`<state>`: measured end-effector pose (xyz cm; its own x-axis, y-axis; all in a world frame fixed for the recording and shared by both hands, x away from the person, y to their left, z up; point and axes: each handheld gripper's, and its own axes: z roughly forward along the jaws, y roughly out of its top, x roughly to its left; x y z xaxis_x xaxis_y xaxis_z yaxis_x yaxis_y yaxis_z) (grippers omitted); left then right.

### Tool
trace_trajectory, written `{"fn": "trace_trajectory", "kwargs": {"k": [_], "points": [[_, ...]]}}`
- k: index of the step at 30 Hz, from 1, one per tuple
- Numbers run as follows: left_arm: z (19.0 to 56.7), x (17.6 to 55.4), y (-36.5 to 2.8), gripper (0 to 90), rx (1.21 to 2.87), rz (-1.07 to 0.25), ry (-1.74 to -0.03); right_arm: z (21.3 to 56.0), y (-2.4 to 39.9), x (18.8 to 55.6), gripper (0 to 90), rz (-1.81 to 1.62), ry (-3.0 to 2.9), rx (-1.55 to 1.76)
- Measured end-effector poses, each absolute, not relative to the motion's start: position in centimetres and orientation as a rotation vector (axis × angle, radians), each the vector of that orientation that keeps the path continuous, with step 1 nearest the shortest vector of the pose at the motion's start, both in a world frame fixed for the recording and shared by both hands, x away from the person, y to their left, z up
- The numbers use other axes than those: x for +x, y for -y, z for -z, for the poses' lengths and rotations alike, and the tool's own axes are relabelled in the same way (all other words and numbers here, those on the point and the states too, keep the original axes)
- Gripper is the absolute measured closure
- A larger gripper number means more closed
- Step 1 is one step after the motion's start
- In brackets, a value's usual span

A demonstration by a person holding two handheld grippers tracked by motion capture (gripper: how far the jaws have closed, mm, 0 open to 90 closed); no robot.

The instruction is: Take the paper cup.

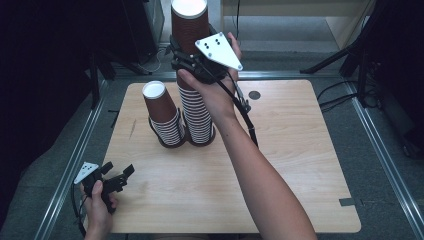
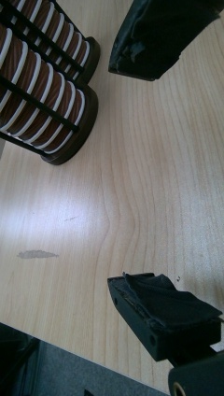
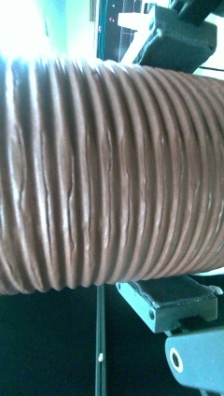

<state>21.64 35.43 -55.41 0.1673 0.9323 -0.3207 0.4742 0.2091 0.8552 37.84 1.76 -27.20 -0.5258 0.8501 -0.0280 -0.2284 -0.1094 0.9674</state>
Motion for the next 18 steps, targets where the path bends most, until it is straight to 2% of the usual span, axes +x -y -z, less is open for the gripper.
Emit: {"fn": "trace_trajectory", "kwargs": {"k": [18], "points": [[55.4, 21.6, -35.4, 0.8, 1.426, -0.565, -1.457, 26.3, 2.1, 37.6, 12.8, -1.732, -1.303, 0.756]]}}
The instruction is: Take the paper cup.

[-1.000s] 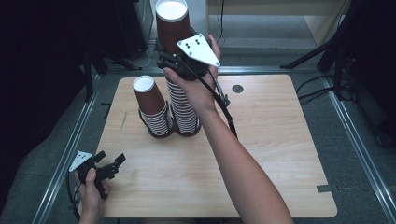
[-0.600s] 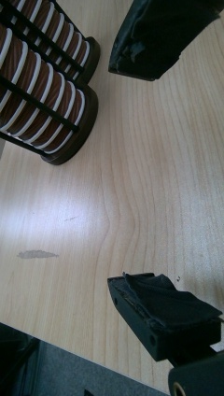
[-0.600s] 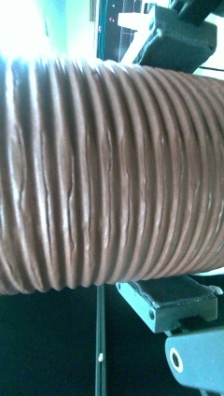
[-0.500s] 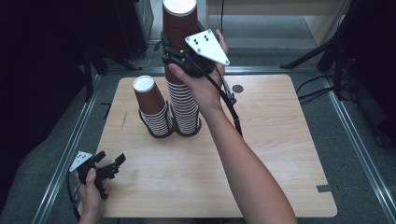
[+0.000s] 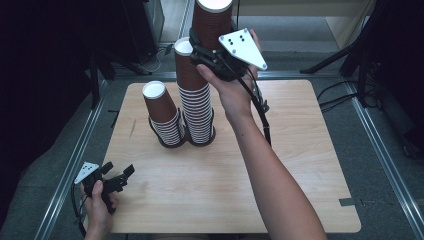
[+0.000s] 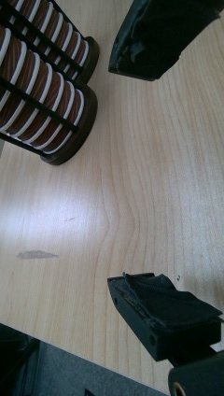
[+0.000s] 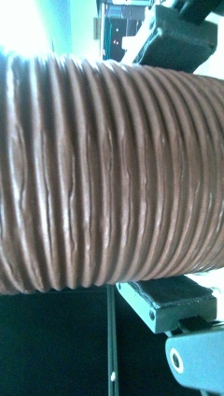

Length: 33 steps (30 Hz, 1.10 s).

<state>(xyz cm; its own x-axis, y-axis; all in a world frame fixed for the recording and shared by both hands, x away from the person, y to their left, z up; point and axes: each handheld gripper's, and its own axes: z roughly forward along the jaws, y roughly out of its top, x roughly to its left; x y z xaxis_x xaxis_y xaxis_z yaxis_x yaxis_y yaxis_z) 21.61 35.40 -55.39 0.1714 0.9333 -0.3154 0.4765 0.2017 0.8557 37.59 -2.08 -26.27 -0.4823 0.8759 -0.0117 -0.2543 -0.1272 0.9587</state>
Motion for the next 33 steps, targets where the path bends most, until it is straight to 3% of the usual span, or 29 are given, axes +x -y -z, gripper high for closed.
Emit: {"fn": "trace_trajectory", "kwargs": {"k": [13, 33], "points": [[55.4, 21.6, -35.3, 0.8, 1.433, -0.571, -1.456, 27.2, 5.2, 37.5, 12.7, -1.684, -1.275, 0.797], [55.4, 21.6, -35.2, 0.8, 1.447, -0.577, -1.453, 32.3, 8.9, 36.1, 12.2, -1.559, -1.306, 0.849]]}}
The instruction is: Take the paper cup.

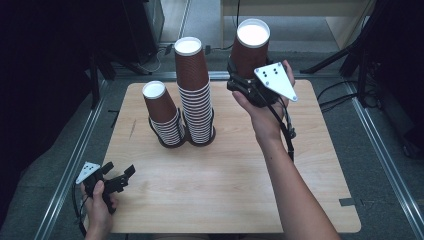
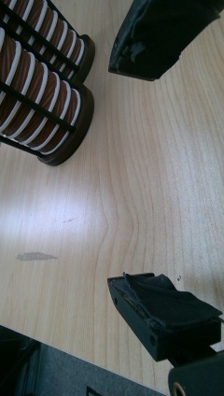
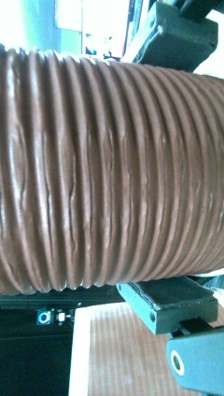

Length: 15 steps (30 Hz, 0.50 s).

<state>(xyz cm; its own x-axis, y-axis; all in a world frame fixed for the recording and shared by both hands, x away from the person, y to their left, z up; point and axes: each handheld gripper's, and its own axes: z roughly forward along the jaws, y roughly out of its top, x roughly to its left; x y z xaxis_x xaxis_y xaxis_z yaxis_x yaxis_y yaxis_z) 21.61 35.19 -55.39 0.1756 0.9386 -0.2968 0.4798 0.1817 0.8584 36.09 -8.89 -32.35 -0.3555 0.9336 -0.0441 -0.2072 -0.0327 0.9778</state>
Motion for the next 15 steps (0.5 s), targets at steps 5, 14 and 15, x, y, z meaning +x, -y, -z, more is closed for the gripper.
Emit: {"fn": "trace_trajectory", "kwargs": {"k": [5, 14, 15], "points": [[55.4, 21.6, -35.1, 0.8, 1.447, -0.578, -1.452, 34.0, 9.6, 35.7, 12.2, -1.545, -1.318, 0.872], [55.4, 21.6, -35.1, 0.8, 1.448, -0.581, -1.453, 36.7, 11.4, 34.7, 12.1, -1.512, -1.333, 0.900], [55.4, 21.6, -35.1, 0.8, 1.449, -0.581, -1.453, 37.0, 11.6, 34.6, 12.0, -1.513, -1.338, 0.897]]}}
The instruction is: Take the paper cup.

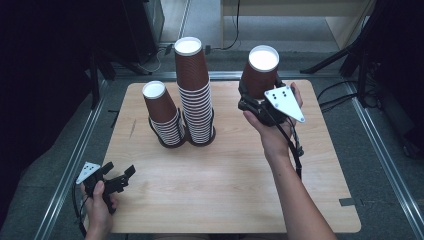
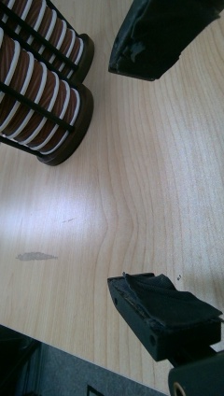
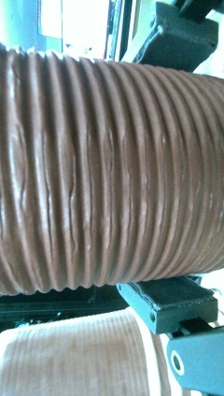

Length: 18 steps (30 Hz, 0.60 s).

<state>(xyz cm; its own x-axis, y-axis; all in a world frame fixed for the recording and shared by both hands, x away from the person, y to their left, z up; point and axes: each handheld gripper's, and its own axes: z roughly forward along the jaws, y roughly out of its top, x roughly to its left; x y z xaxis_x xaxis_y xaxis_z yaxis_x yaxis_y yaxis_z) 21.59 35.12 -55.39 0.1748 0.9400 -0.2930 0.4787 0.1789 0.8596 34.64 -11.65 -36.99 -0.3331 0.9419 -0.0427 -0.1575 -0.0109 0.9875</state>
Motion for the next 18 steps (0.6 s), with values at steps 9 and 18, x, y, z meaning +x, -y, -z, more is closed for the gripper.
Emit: {"fn": "trace_trajectory", "kwargs": {"k": [9, 18], "points": [[55.4, 21.6, -35.1, 0.8, 1.452, -0.584, -1.455, 40.2, 13.4, 33.2, 11.7, -1.479, -1.408, 0.869], [55.4, 21.6, -35.0, 0.8, 1.455, -0.593, -1.457, 43.2, 15.4, 31.7, 11.7, -1.441, -1.438, 0.906]]}}
